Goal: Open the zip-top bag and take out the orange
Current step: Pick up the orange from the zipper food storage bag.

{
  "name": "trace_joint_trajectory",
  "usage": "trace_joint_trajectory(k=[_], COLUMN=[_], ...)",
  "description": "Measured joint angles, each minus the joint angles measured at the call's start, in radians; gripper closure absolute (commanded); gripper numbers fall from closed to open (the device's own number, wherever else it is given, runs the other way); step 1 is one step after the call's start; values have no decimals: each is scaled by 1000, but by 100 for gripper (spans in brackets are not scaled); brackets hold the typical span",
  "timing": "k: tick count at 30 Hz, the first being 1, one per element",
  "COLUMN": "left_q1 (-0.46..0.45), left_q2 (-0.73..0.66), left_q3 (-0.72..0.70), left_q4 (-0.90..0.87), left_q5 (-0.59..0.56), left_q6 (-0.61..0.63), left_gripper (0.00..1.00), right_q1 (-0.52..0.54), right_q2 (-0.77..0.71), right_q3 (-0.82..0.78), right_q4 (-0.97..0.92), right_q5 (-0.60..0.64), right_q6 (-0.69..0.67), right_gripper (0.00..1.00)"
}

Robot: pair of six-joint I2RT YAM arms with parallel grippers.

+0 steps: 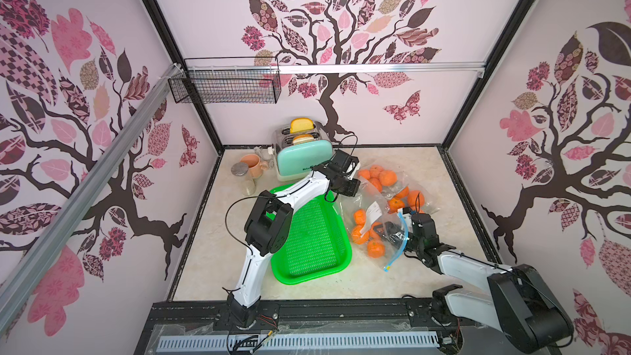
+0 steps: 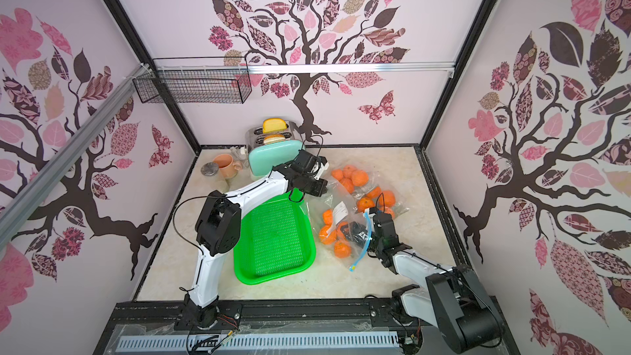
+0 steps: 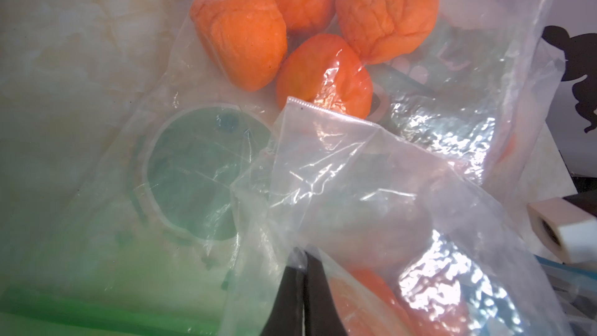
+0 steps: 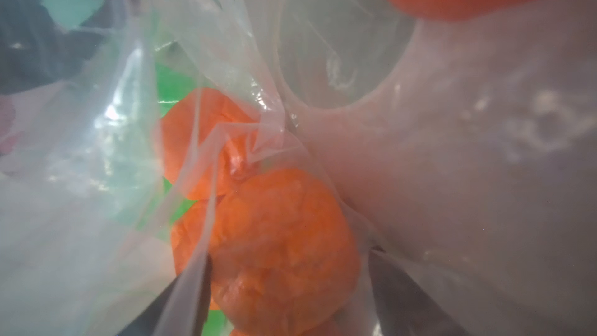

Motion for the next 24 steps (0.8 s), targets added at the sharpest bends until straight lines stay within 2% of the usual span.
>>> trace_joint_trajectory(k=[7, 12, 24], left_q1=[-2, -2, 1], left_q2=[0, 0, 2], left_q3=[-56, -65, -29], left_q4=[51, 62, 50], left_q5=[10, 6, -44], left_q6=[-10, -11, -12], left_gripper=[100, 100, 100], right_q1=[2, 2, 2], right_q2=[30, -10, -336], right_q3=[4, 5, 10], right_q4=[19, -19, -277], right_q5=[-24, -19, 180], right_q6=[5, 4, -19], right_gripper=[39, 42, 45])
